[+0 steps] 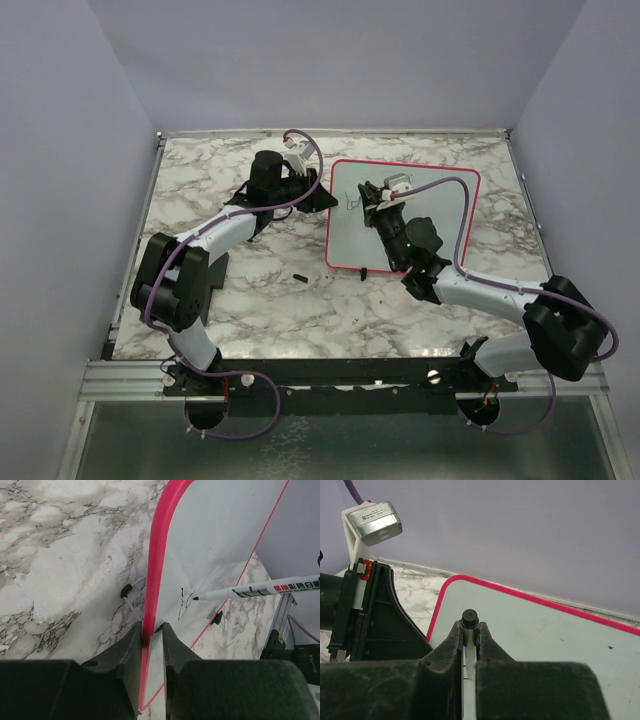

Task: Write a sentence on the whiteboard

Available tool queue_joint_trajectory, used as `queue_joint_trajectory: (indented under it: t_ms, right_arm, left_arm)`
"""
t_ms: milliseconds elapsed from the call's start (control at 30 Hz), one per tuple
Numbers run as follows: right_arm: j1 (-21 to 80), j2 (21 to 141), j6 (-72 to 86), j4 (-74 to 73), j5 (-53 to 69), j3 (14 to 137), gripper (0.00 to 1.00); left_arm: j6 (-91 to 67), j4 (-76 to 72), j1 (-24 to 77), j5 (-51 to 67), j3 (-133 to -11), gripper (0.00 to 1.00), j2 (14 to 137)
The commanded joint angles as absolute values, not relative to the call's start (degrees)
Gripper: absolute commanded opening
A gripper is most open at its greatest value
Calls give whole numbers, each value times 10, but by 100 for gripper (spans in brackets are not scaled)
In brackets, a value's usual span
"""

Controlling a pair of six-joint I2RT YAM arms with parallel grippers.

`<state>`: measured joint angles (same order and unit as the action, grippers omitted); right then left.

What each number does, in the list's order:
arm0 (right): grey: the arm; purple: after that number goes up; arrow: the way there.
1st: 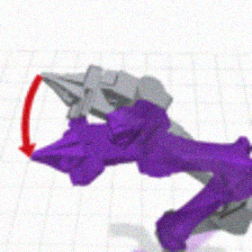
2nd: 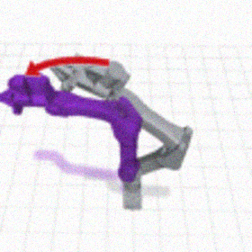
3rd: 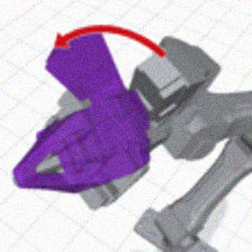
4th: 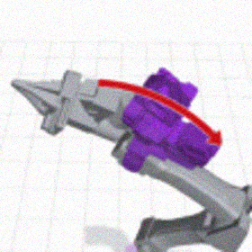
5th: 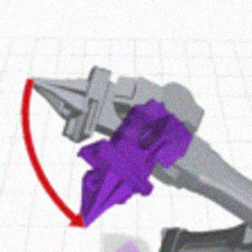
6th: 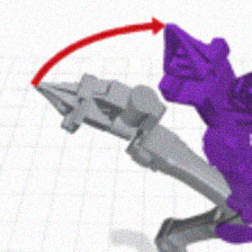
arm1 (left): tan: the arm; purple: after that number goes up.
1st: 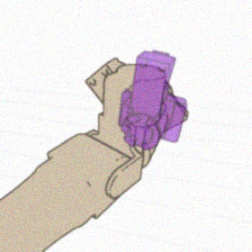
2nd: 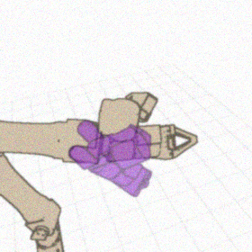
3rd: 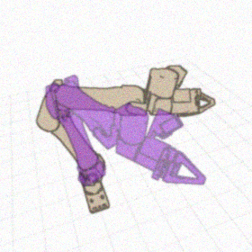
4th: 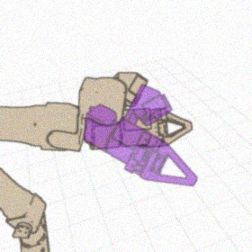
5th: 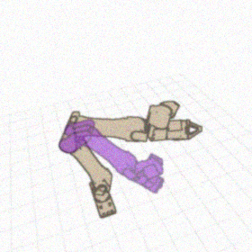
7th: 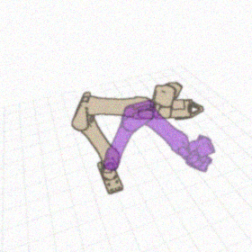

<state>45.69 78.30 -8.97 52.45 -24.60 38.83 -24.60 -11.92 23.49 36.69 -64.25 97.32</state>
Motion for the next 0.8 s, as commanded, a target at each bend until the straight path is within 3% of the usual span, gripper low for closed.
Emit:
queue_joint_trajectory:
  t_ms: [0,767]
  right_arm:
    - [461,774,-107,539,-269,383,1]
    - [461,805,-113,551,-246,419,1]
  left_arm:
    - [-244,-132,236,369,-641,14,966]
    - [-244,-132,237,372,-639,12,966]
